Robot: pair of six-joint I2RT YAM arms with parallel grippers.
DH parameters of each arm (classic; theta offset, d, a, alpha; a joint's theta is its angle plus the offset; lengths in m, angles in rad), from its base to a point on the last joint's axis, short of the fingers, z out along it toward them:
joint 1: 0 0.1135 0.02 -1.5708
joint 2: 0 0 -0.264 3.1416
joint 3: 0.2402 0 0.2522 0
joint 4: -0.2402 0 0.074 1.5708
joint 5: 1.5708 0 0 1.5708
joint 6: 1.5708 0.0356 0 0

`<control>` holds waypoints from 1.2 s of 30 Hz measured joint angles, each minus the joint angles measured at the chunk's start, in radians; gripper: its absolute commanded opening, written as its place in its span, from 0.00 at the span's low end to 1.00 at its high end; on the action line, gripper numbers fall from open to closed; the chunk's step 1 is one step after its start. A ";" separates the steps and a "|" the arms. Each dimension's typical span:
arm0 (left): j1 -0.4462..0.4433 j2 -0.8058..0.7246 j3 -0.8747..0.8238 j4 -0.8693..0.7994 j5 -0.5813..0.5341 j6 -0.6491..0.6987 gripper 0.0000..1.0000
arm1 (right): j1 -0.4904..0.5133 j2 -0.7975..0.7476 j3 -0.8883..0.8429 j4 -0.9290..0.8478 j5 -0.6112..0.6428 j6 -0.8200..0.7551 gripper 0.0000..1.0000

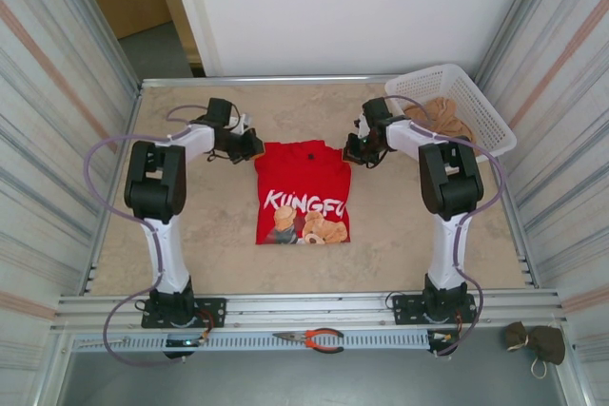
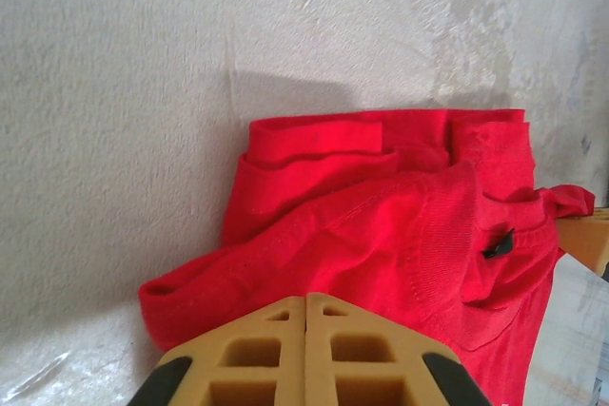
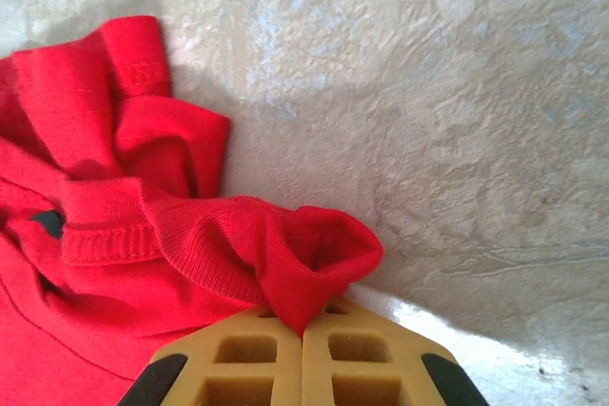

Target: Fold the inside-out t-shirt

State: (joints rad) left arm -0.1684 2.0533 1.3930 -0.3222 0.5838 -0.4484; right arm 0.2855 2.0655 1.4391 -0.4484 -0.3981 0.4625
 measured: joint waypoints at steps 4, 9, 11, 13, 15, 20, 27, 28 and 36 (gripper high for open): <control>0.013 -0.028 -0.011 0.034 0.000 -0.001 0.00 | 0.000 -0.046 0.003 0.009 0.000 0.000 0.00; 0.030 -0.025 -0.002 0.055 -0.001 -0.002 0.00 | 0.000 -0.018 0.061 0.029 -0.003 0.015 0.33; 0.034 -0.018 0.007 0.063 -0.002 -0.002 0.16 | 0.000 0.001 0.067 0.040 -0.008 0.022 0.61; 0.037 -0.016 0.007 0.066 -0.004 0.001 0.40 | 0.000 0.006 0.048 0.048 -0.008 0.023 0.74; 0.039 -0.026 -0.005 0.079 -0.010 0.000 0.54 | -0.002 -0.014 0.003 0.059 -0.003 0.022 0.80; 0.036 -0.140 -0.129 0.092 -0.066 -0.008 0.67 | -0.011 -0.058 -0.034 0.037 0.024 0.007 0.82; 0.005 -0.158 -0.159 0.112 -0.107 -0.018 0.71 | -0.009 -0.013 0.079 0.016 0.061 -0.008 0.83; -0.003 -0.140 -0.151 0.111 -0.107 -0.018 0.71 | -0.007 0.007 0.099 0.014 0.064 -0.008 0.84; -0.049 -0.040 -0.090 0.109 -0.113 -0.008 0.72 | 0.041 0.109 0.178 0.006 0.057 -0.012 0.79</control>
State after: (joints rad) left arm -0.2176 2.0136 1.3029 -0.2131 0.4709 -0.4561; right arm 0.3267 2.1746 1.6169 -0.4427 -0.3412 0.4507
